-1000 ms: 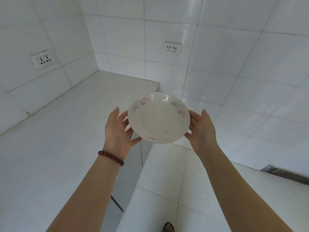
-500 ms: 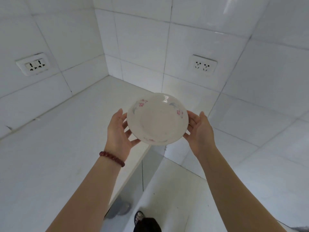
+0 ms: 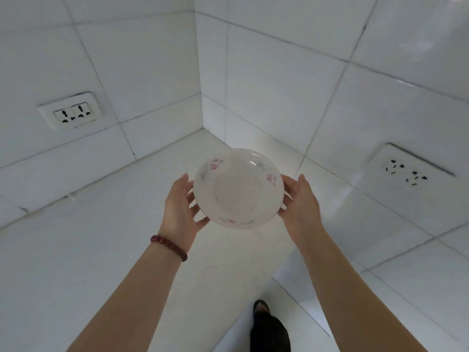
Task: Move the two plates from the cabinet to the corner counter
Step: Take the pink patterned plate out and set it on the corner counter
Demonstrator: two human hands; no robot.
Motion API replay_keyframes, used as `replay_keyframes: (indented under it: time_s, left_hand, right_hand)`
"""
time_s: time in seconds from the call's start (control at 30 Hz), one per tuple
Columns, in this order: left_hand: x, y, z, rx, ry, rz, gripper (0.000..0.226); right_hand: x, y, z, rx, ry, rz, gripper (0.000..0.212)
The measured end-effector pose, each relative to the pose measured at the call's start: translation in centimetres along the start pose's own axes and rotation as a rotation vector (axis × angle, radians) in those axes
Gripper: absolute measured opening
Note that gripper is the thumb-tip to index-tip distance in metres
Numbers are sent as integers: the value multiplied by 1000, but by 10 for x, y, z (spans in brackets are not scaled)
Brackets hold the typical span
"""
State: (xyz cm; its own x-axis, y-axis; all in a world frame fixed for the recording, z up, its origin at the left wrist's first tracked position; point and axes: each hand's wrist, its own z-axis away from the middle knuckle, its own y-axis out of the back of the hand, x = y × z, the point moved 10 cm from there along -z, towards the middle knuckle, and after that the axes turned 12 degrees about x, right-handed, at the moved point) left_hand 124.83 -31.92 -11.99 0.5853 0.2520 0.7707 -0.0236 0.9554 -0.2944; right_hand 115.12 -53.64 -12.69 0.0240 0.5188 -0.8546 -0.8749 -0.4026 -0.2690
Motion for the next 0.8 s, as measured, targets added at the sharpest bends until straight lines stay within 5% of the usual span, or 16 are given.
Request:
replay_keyframes:
  time_s: [0.33,0.57,0.8]
  left_hand:
    - [48,-1,-73,301,-113,96,37]
    - [61,-8,-124,395,-136,83,33]
    - [45,-12,-182,415,30,98,49]
  right_hand:
    - [4,-126,-91,-317,-132,159,46]
    - [17,-170,-141,-354,-184,216,44]
    - [46,-192,-190,-281,-221,320,41]
